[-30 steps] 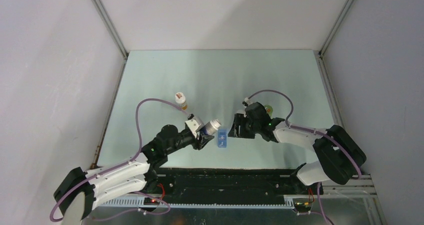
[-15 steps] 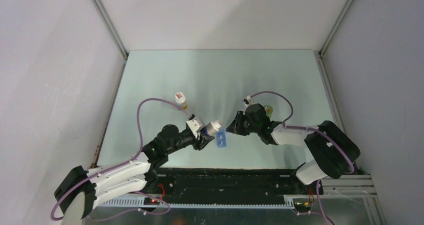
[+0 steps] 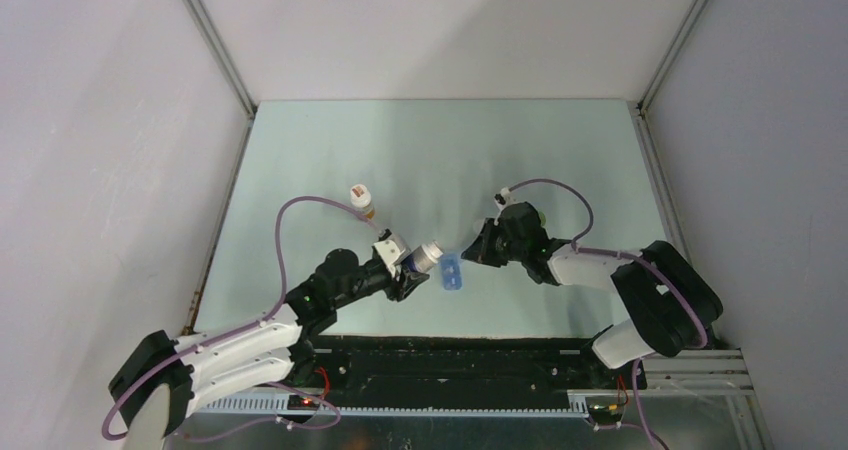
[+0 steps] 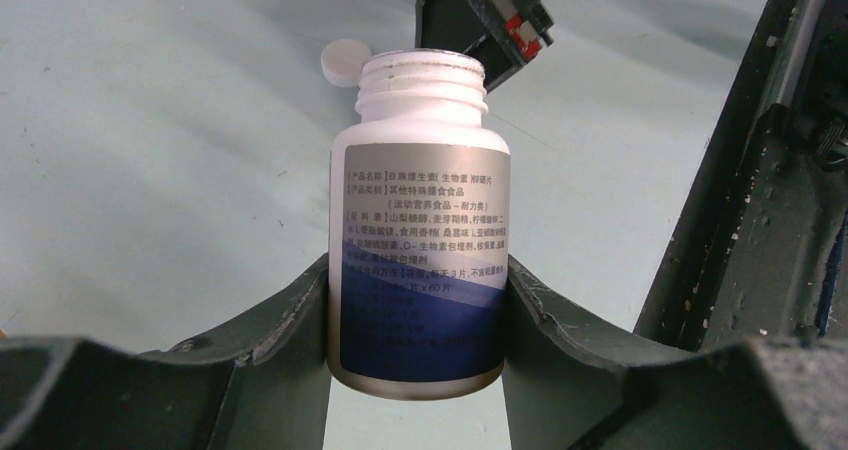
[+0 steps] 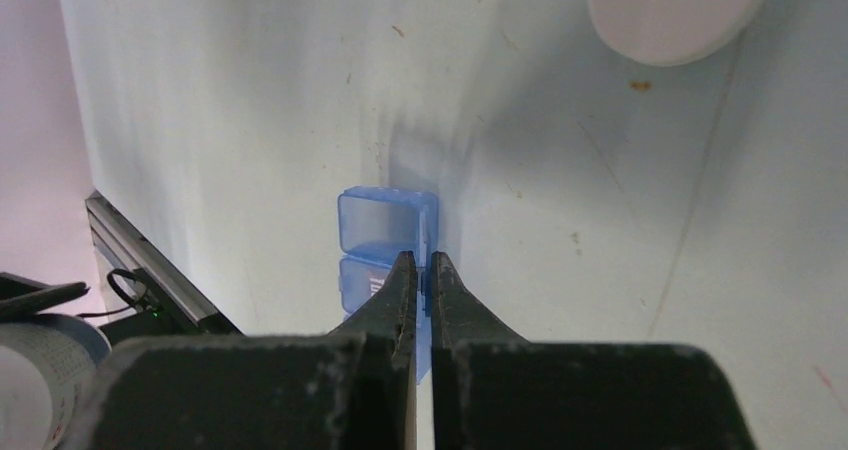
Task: Sort the pills into containers
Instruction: Move the pill container to the center of the board.
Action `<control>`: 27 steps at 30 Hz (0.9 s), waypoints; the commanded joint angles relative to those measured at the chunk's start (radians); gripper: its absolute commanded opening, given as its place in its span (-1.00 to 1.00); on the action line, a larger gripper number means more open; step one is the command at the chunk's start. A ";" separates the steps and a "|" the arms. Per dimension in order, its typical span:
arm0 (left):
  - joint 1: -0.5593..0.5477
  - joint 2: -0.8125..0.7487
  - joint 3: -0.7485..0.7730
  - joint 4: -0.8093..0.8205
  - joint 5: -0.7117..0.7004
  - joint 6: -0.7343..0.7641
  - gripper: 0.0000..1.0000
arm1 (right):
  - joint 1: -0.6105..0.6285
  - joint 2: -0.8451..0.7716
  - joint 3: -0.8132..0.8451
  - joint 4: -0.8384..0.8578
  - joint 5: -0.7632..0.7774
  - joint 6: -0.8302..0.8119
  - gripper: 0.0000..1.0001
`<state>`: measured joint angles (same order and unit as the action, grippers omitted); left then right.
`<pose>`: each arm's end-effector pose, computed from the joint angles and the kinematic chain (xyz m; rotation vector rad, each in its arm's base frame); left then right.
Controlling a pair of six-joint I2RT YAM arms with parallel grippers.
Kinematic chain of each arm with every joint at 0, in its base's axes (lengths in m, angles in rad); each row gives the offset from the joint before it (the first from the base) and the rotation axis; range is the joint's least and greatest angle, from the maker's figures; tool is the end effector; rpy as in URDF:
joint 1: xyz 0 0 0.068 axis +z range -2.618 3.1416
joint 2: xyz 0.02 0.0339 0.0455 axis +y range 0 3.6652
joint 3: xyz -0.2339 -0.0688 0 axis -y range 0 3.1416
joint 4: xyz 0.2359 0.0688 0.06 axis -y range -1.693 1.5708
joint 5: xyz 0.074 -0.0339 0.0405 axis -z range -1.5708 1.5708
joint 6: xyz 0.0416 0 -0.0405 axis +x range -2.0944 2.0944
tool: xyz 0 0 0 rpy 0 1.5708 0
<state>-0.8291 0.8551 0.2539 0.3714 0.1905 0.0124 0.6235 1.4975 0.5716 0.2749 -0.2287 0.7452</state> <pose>0.1339 -0.1578 0.1799 0.8862 1.6363 -0.7470 0.2248 0.1733 0.1249 0.0096 2.3944 0.9613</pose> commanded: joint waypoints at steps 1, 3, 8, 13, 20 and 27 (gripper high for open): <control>0.001 0.013 0.036 0.011 0.016 0.030 -1.00 | -0.034 -0.073 0.030 -0.136 -0.038 -0.102 -1.00; 0.001 0.024 0.038 0.006 0.027 0.030 -1.00 | -0.048 -0.102 0.036 -0.201 -0.054 -0.145 -1.00; 0.001 0.073 0.052 0.008 0.090 0.023 -1.00 | -0.066 -0.162 0.049 -0.328 -0.097 -0.256 -1.00; -0.005 0.169 0.091 0.003 0.153 0.012 -1.00 | -0.066 -0.144 0.078 -0.395 -0.140 -0.297 -1.00; -0.042 0.270 0.129 -0.021 0.128 0.058 -1.00 | -0.049 -0.151 0.092 -0.399 -0.125 -0.292 -0.63; -0.097 0.382 0.214 -0.095 0.046 0.101 -1.00 | -0.044 -0.211 0.114 -0.471 0.018 -0.248 0.51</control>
<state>-0.8978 1.1927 0.3882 0.2932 0.2852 0.0620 0.5766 1.3468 0.6365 -0.1520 -0.2947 0.4744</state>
